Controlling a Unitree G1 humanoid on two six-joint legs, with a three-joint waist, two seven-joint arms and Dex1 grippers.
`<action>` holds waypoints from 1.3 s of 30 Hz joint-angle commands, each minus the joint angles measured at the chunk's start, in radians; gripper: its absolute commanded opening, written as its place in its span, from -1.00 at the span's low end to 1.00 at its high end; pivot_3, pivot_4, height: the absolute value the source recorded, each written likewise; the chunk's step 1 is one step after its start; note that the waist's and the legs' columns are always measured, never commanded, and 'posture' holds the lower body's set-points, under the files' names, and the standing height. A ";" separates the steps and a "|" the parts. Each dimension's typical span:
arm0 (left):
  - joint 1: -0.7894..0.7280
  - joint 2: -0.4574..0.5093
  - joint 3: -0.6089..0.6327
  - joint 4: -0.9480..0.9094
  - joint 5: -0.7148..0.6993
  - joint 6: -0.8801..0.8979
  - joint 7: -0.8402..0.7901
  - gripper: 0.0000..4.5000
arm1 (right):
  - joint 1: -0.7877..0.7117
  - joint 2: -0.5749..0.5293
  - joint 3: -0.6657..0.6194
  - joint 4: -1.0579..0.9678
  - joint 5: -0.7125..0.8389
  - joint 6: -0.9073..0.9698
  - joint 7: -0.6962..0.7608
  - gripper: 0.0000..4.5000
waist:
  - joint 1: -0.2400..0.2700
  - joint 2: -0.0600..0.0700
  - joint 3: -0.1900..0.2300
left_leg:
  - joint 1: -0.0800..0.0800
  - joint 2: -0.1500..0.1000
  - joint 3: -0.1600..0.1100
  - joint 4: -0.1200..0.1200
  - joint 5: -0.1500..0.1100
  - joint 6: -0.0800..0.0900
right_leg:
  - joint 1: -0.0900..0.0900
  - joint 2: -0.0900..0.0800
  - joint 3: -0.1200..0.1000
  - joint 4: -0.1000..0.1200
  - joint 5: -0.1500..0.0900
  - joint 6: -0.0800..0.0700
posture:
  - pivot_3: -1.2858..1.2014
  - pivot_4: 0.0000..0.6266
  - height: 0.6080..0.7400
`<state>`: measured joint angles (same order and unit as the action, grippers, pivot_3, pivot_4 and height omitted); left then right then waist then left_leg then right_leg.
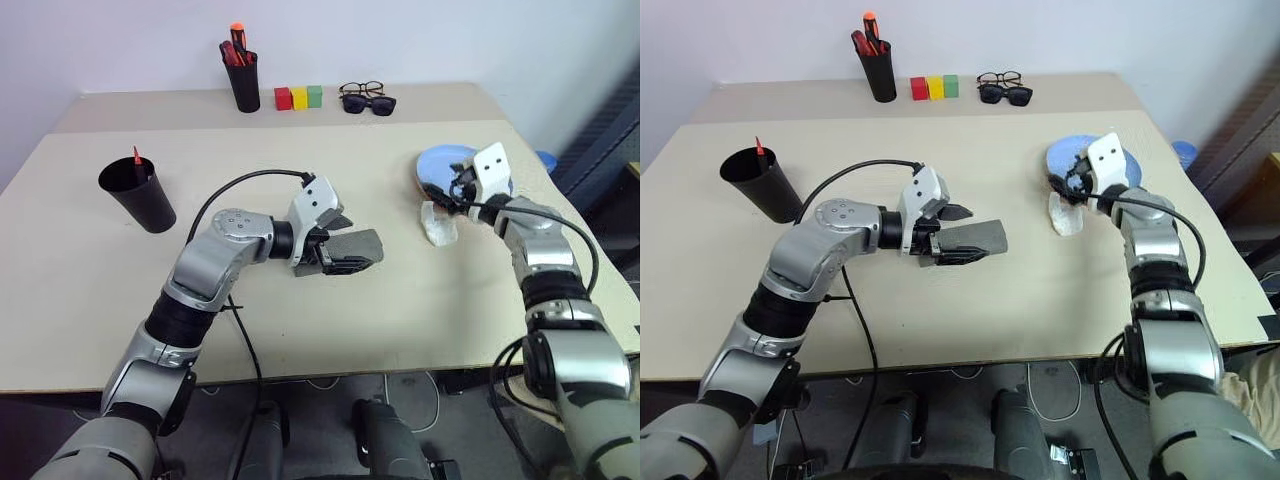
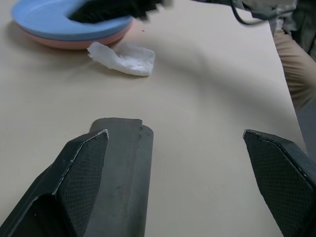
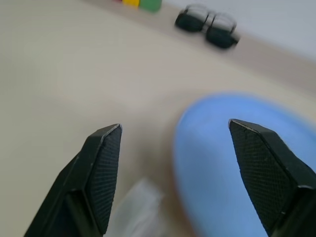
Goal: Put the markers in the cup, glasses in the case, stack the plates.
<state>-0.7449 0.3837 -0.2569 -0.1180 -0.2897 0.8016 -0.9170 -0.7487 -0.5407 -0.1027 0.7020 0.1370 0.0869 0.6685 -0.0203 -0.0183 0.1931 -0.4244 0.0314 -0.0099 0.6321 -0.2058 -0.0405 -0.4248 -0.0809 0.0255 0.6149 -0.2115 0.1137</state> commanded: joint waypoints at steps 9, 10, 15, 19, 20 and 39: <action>0.015 0.051 0.024 -0.051 -0.040 -0.026 -0.022 1.00 | 0.121 0.052 -0.008 -0.033 0.024 0.093 -0.049 0.55 | -0.001 0.000 0.000 | 0.000 0.000 0.000 0.001 0.000 0.000 | 0.000 0.000 0.000 0.000 0.000 -0.001 | 0.03 -0.52 1.00; 0.016 0.057 0.026 -0.054 -0.041 -0.027 -0.020 1.00 | 0.116 0.055 -0.008 -0.009 0.020 0.087 -0.055 0.45 | -0.001 0.000 0.000 | 0.000 0.000 0.000 0.001 0.000 0.000 | 0.000 0.000 0.000 0.000 0.000 -0.001 | 0.03 -0.52 1.00; 0.025 0.073 0.032 -0.067 -0.044 -0.022 -0.007 1.00 | 0.098 0.063 -0.007 0.065 0.004 0.056 -0.078 -0.52 | -0.001 -0.001 -0.001 | 0.001 0.000 0.000 0.001 0.000 0.000 | 0.001 0.000 0.000 0.000 -0.001 -0.004 | 0.03 -0.52 1.00; 0.034 0.077 0.034 -0.078 -0.049 -0.016 0.001 1.00 | 0.109 0.060 -0.020 0.023 0.009 0.051 -0.089 -0.99 | -0.003 -0.001 -0.001 | 0.001 0.000 0.000 0.001 0.000 0.000 | 0.001 0.000 0.000 0.000 -0.001 -0.003 | 0.03 -0.52 1.00; 0.037 0.078 0.035 -0.081 -0.051 -0.015 0.002 1.00 | 0.116 0.056 -0.023 -0.009 0.010 0.051 -0.095 -0.99 | -0.002 -0.001 -0.001 | 0.001 0.000 0.000 0.001 0.000 0.000 | 0.001 0.000 0.000 0.000 -0.001 -0.003 | 0.03 -0.52 1.00; 0.105 0.054 0.112 -0.139 -0.038 -0.032 0.203 1.00 | -0.408 0.022 -0.037 0.568 -0.089 -0.248 -0.215 -0.08 | -0.024 0.001 0.001 | 0.000 0.000 0.001 -0.001 0.000 0.000 | 0.000 0.000 0.000 -0.002 0.000 0.000 | 0.03 -0.52 1.00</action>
<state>-0.6459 0.4454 -0.1749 -0.2146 -0.3362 0.7968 -0.7463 -1.1131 -0.5029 -0.1443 1.2636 0.0745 -0.1122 0.4781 -0.0440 -0.0172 0.1936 -0.4242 0.0312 -0.0094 0.6308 -0.2058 -0.0406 -0.4245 -0.0813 0.0259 0.6134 -0.2117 0.1141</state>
